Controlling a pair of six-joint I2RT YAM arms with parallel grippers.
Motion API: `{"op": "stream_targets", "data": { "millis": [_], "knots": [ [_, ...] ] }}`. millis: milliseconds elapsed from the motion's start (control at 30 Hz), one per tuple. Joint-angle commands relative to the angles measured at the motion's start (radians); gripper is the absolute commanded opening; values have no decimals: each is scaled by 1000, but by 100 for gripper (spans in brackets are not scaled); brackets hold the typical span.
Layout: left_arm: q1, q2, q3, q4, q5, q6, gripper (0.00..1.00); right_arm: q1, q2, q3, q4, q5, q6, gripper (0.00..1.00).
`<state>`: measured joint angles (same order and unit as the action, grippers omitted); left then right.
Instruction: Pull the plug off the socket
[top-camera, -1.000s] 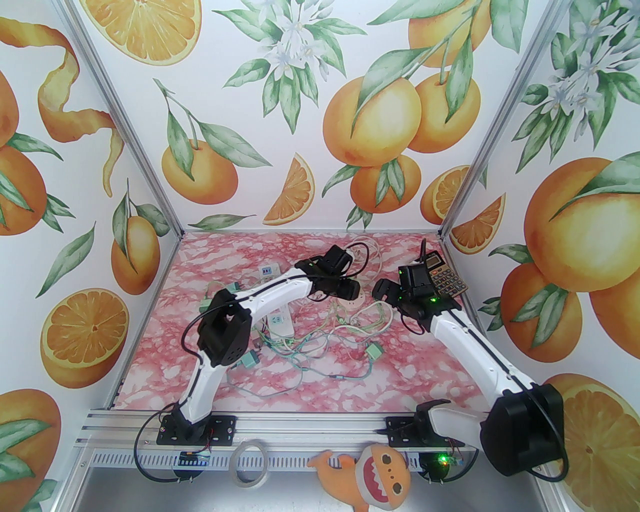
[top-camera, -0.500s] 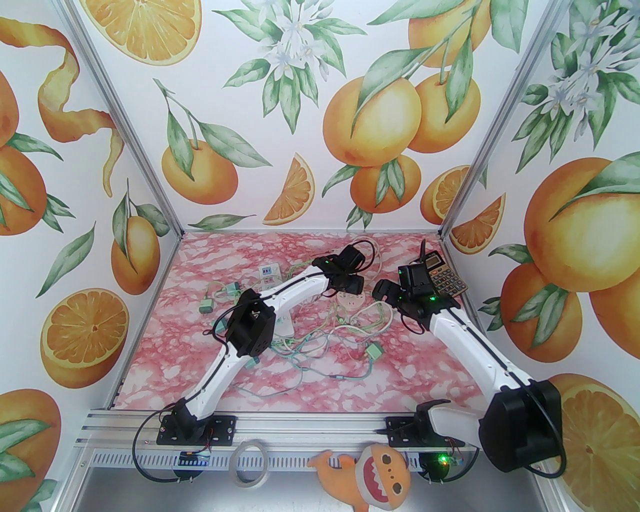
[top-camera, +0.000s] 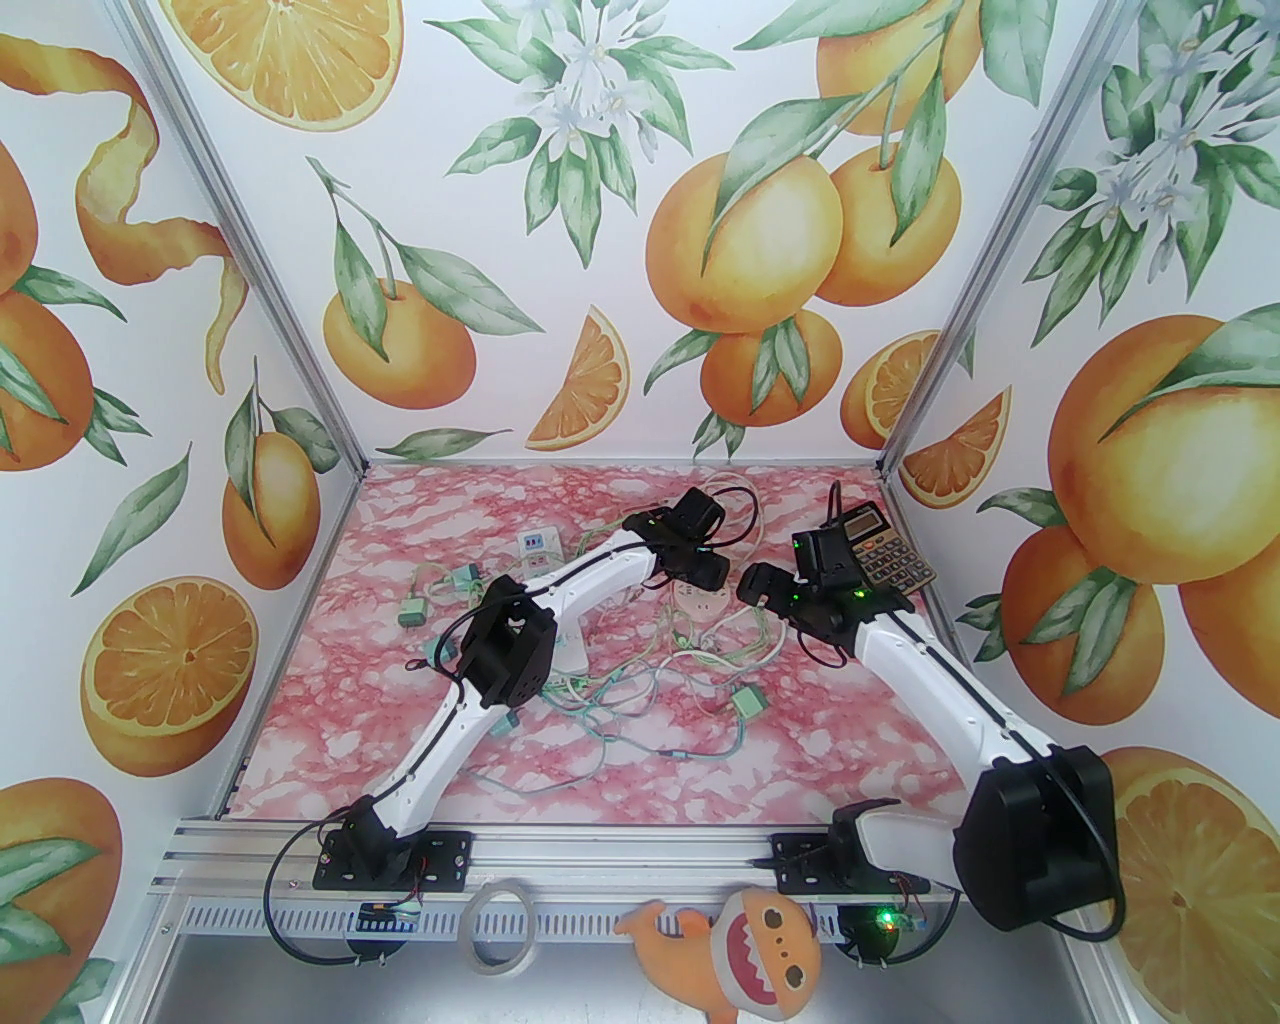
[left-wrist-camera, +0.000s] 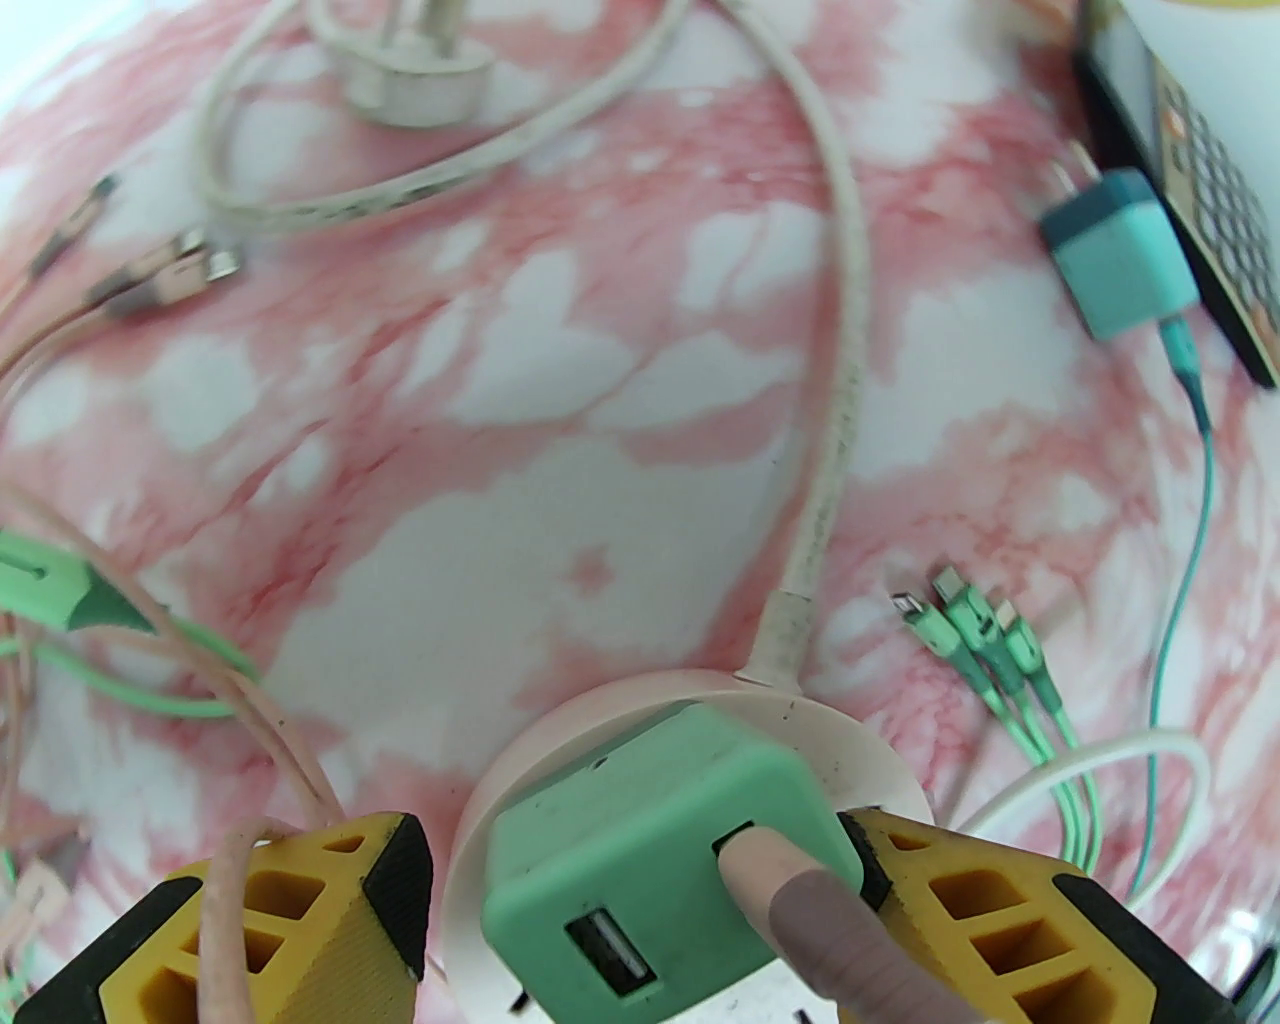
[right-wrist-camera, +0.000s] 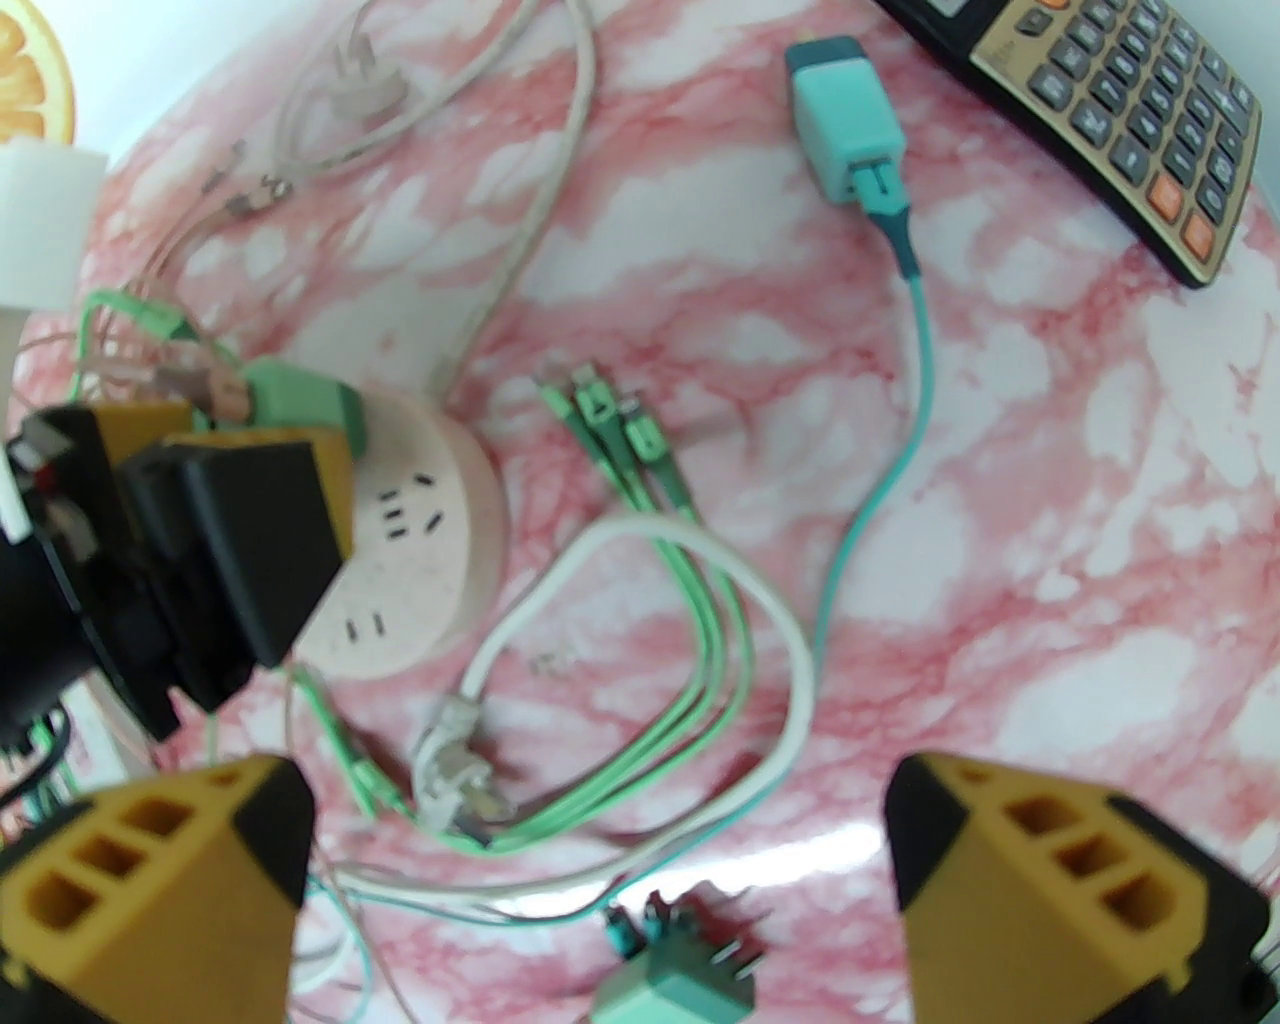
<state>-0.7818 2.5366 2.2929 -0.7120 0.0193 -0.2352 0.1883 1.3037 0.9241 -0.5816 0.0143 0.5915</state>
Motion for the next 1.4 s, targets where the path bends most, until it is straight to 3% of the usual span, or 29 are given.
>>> {"op": "stream_targets", "data": {
  "millis": [0, 133, 367, 433, 833, 967, 1133, 1367],
  "knots": [
    [15, 28, 34, 39, 67, 116, 68, -5, 13, 10, -13, -34, -18, 100],
    [31, 41, 36, 43, 92, 115, 65, -6, 18, 7, -16, -48, -15, 100],
    [33, 57, 57, 15, 42, 72, 57, -6, 22, 0, -6, -63, -8, 100],
    [27, 51, 54, -6, 20, 16, 48, -5, 42, -11, 30, -117, -3, 100],
    [17, -80, -121, 27, -5, 48, 45, 15, 86, -19, 75, -146, 7, 100],
    [31, -117, -161, 17, -4, 50, 48, 27, 101, -18, 85, -142, 9, 100],
    [38, -107, -84, -51, -22, -85, 65, 27, 98, -22, 96, -118, 16, 100],
    [26, -16, 49, -173, -33, -299, 66, 27, 89, -31, 100, -109, 29, 100]
  ]
}}
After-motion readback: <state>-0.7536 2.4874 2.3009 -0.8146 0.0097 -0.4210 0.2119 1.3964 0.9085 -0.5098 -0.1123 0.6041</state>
